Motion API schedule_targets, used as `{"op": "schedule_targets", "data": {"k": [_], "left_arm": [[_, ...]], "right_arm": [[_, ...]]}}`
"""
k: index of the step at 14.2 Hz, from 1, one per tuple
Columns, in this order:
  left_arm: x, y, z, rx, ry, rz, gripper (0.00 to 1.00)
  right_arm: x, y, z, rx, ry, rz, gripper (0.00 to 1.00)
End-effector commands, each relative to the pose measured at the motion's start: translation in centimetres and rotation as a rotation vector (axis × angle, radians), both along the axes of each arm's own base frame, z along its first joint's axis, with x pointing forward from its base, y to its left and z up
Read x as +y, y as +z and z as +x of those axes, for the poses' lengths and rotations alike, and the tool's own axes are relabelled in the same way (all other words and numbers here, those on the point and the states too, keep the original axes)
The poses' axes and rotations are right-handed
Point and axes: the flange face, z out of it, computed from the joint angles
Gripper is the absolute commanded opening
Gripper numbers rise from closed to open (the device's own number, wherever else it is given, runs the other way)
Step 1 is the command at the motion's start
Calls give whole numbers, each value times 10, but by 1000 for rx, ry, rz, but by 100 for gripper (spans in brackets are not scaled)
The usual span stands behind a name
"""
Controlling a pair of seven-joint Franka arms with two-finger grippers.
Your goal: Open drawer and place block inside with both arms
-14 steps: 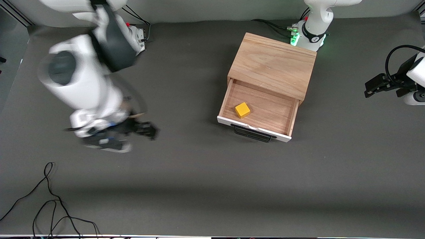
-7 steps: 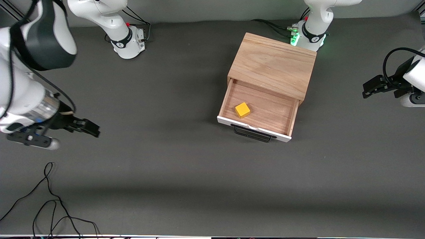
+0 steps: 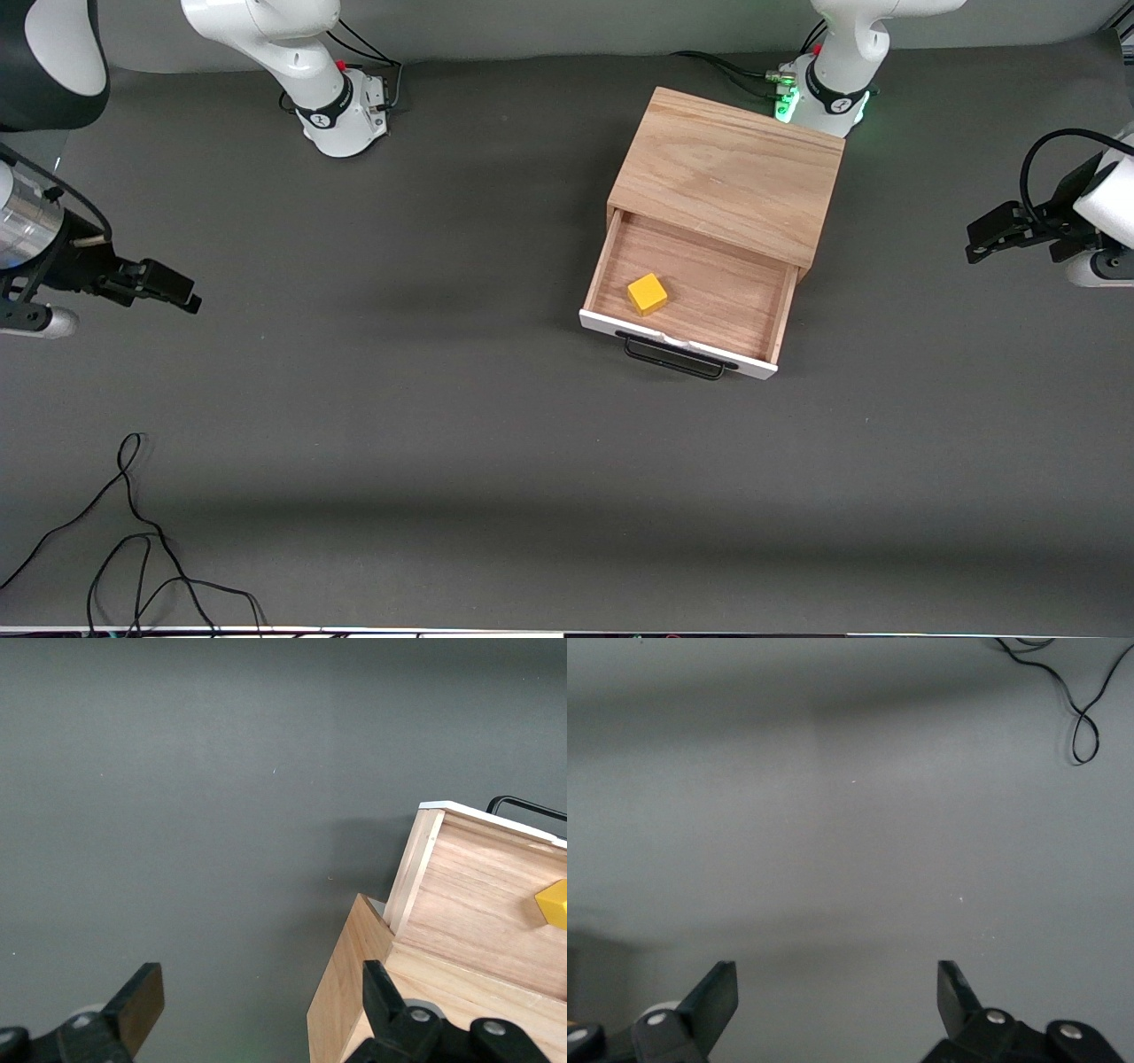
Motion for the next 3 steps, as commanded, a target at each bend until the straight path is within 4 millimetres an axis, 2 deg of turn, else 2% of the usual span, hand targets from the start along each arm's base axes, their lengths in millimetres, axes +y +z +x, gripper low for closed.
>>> {"op": "schedule_targets", "data": {"k": [1,3], "left_arm": [[-2,1,-2,6,-16,-10,100],[-2,1,-2,7,-16,-10,100]], "right_arm": [[-3,-1,-6,13,28,12,100],[-4,-5,-6,36,38,8,100]]}}
